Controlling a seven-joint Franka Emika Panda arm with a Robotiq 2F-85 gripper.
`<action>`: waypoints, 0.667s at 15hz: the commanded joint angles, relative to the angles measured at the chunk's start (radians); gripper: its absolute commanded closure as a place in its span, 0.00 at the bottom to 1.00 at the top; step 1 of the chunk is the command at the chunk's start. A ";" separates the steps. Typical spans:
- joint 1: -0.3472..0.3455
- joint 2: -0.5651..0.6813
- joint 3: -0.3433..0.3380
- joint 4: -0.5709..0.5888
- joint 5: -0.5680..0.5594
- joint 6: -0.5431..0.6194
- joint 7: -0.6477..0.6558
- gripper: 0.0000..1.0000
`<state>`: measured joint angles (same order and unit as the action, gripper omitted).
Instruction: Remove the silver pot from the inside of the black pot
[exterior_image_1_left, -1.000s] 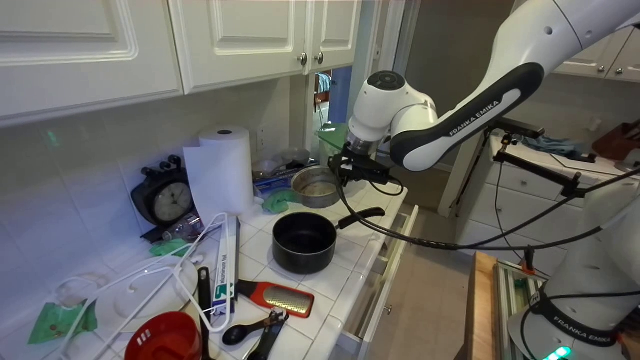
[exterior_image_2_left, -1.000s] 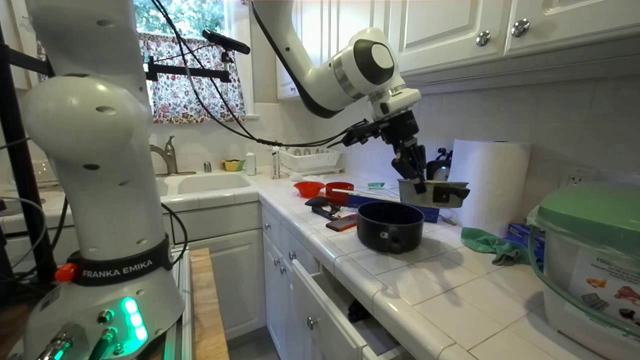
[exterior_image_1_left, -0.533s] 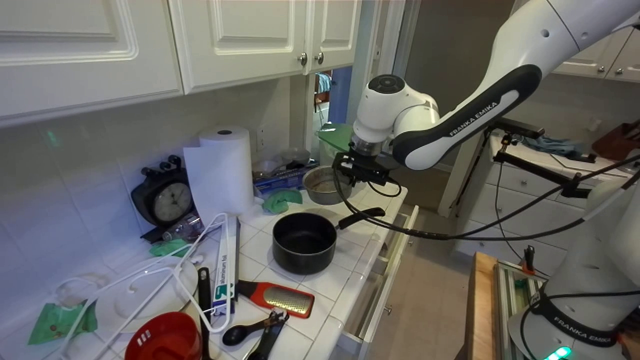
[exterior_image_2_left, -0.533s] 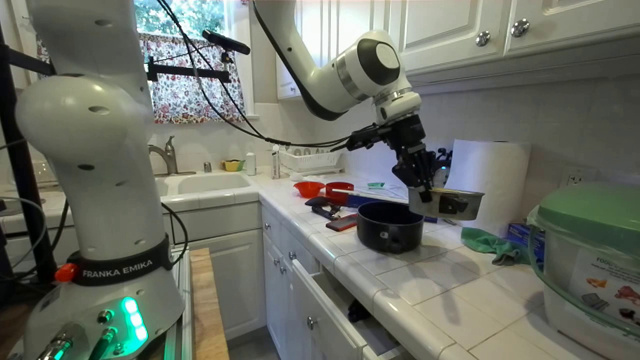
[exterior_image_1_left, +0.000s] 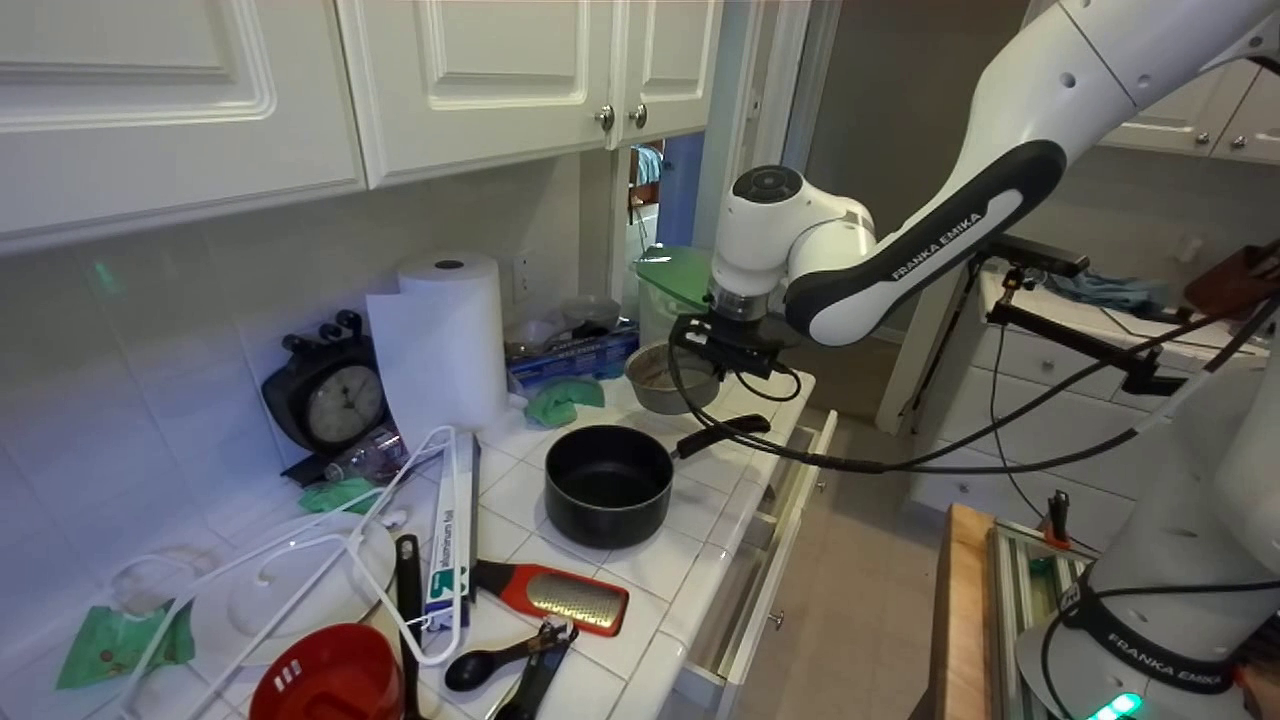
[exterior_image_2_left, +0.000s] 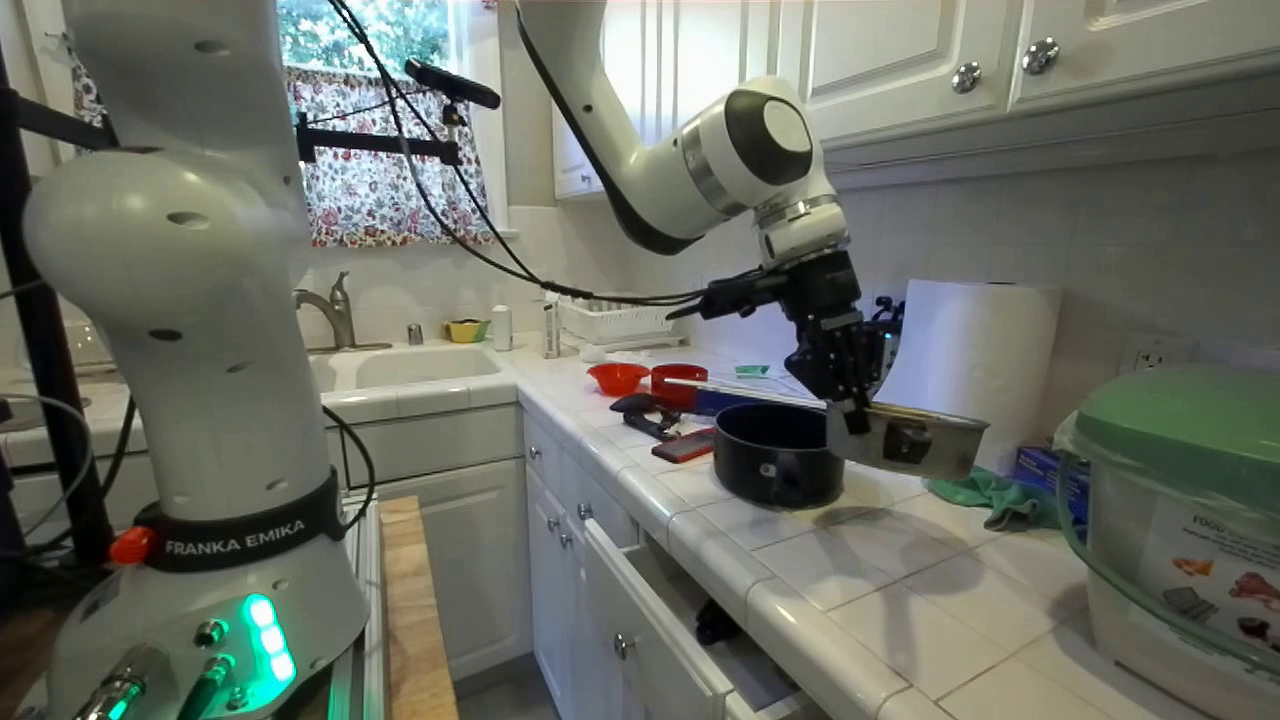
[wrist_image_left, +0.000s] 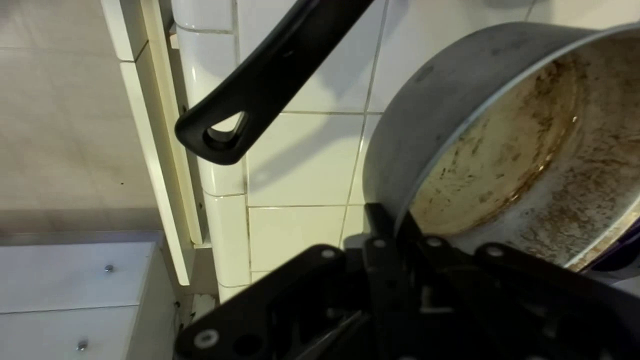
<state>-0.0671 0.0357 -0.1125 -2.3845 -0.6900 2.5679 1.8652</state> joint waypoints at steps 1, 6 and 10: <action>-0.010 0.029 -0.012 0.017 -0.040 -0.021 0.059 0.96; -0.007 0.085 -0.030 0.044 -0.025 -0.030 0.050 0.96; 0.000 0.141 -0.039 0.074 -0.014 -0.033 0.030 0.96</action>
<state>-0.0776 0.1321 -0.1393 -2.3542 -0.6906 2.5501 1.8905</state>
